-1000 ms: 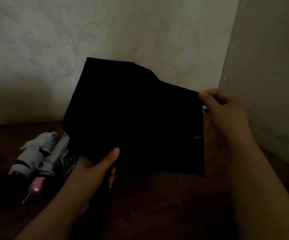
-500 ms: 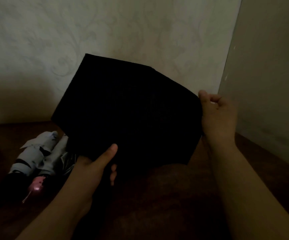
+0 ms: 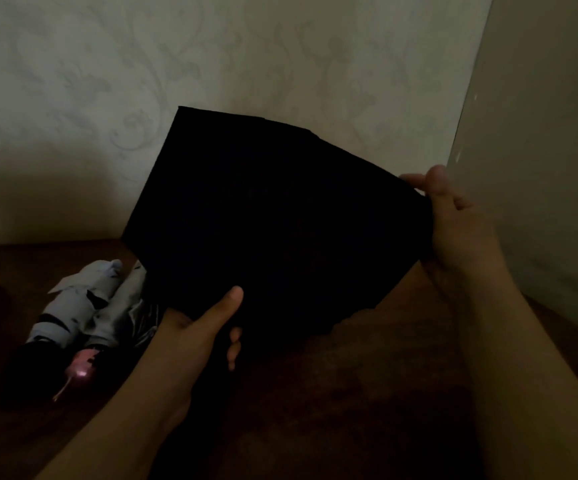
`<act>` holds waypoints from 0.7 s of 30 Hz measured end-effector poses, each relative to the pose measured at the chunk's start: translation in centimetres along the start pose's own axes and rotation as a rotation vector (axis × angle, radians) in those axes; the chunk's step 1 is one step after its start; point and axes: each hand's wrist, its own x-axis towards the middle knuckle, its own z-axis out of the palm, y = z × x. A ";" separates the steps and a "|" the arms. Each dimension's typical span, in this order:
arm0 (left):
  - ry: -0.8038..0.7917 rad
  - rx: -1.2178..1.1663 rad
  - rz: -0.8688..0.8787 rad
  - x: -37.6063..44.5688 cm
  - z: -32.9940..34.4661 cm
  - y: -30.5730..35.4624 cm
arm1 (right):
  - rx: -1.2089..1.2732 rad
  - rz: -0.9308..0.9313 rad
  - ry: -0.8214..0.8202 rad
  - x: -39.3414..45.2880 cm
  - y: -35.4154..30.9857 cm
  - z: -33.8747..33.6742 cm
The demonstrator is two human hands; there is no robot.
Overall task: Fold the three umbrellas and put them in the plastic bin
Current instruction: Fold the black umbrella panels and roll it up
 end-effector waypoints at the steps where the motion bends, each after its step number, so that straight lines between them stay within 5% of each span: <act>1: -0.001 0.007 -0.007 0.0 -0.1 0.1 | 0.021 -0.016 -0.079 0.0 -0.1 -0.4; 5: 0.009 0.006 -0.006 0.2 -0.5 0.0 | -0.135 -0.087 -0.256 -0.1 -1.3 -1.5; 8: 0.016 -0.004 -0.003 0.5 -0.7 -0.1 | -0.373 -0.041 -0.199 0.1 -0.4 -1.2; 14: 0.001 0.028 0.035 0.2 -0.3 -0.2 | -0.415 0.057 -0.192 0.9 2.0 -0.7; 17: -0.030 0.057 0.048 0.0 -0.2 -0.3 | -0.284 0.072 -0.240 0.8 2.1 -0.8; 21: -0.035 0.054 0.049 0.1 -0.4 -0.3 | 0.205 0.152 -0.245 0.7 1.2 -1.5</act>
